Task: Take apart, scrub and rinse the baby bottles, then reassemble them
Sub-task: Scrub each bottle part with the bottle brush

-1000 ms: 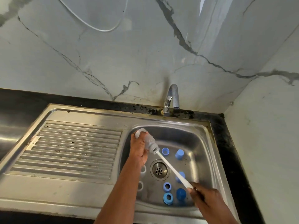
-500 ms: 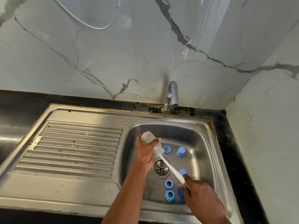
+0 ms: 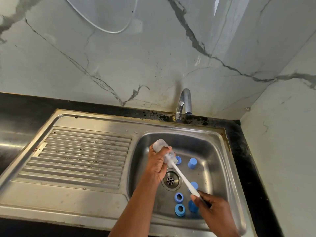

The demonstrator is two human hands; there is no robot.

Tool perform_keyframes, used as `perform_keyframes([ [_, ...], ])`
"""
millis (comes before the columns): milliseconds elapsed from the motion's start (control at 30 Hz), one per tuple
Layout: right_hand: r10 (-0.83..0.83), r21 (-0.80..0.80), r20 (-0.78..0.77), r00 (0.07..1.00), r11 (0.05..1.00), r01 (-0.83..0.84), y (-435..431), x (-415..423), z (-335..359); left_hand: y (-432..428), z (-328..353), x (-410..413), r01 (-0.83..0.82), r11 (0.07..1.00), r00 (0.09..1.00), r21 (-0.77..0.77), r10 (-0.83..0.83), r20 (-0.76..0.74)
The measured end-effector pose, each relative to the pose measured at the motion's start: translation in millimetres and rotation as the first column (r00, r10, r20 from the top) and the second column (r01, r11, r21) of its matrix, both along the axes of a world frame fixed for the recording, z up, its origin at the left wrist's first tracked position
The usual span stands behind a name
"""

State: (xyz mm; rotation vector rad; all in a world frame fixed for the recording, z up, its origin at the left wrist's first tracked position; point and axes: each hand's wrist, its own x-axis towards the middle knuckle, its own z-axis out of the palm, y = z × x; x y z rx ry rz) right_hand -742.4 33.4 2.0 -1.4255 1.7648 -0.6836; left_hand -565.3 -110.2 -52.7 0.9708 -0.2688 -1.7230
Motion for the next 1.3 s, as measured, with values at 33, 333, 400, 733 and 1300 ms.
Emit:
perform_keyframes([
  [33,-0.015,-0.009,-0.014,1.000,1.000,0.015,0,2,-3,-1,0,-1,-0.016,1.000,1.000,-0.006,0.016,-0.006],
  [333,-0.089,-0.009,-0.149,0.985,0.996,0.088,-3,12,-24,-11,8,-13,-0.192,0.981,0.924,-0.029,0.191,0.332],
  [400,-0.053,0.027,-0.182,0.982,0.998,0.059,-6,10,-22,-11,11,-18,-0.188,0.980,0.880,-0.065,0.198,0.432],
  [733,0.124,-0.001,-0.068,0.990,0.992,-0.124,-15,-22,-8,-13,8,-4,0.022,0.993,0.909,-0.113,0.028,0.417],
  [1300,-0.197,0.245,0.423,0.885,0.965,0.098,-5,3,-12,-15,15,5,-0.066,0.983,0.998,-0.170,0.063,-0.027],
])
